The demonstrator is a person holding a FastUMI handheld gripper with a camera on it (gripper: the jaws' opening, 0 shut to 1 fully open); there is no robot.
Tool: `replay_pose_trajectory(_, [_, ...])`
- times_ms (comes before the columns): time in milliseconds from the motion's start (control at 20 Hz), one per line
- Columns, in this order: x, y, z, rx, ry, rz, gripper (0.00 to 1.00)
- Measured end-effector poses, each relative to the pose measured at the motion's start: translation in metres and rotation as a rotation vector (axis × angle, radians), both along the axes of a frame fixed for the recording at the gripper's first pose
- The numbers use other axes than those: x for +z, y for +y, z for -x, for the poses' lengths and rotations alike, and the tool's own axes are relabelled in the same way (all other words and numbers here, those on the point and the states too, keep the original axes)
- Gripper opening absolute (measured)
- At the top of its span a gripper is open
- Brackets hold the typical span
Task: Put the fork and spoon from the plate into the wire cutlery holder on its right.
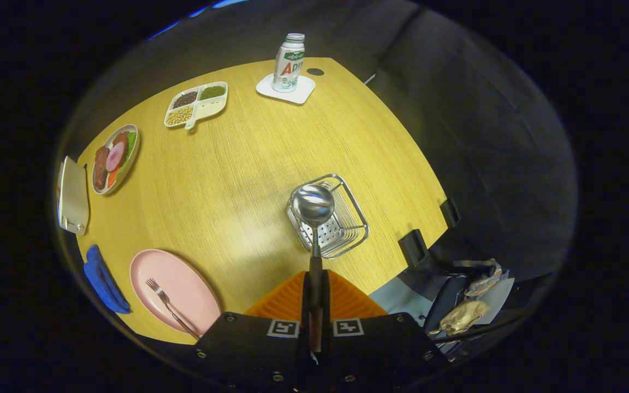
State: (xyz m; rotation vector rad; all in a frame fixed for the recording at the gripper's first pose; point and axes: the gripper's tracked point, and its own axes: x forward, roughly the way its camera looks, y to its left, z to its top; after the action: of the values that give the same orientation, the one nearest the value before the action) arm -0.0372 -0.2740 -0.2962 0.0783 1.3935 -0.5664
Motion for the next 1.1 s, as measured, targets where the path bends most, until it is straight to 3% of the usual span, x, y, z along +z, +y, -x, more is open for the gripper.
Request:
replay_pose_trajectory(400, [-0.018, -0.019, 0.007, -0.002, 0.053, -0.058, 0.08])
replay_pose_trajectory(550, [-0.013, -0.024, -0.001, 0.024, 0.041, -0.039, 0.13])
replay_pose_trajectory(600, [-0.011, -0.024, -0.004, 0.032, 0.036, -0.035, 0.19])
replay_pose_trajectory(800, [-0.004, -0.021, -0.014, 0.053, 0.001, -0.033, 0.2])
replay_pose_trajectory(850, [-0.003, -0.02, -0.014, 0.054, -0.006, -0.03, 0.24])
replay_pose_trajectory(900, [-0.001, -0.02, -0.014, 0.052, -0.004, -0.021, 0.55])
replay_pose_trajectory(1100, [0.006, -0.008, -0.015, 0.085, -0.01, -0.005, 0.52])
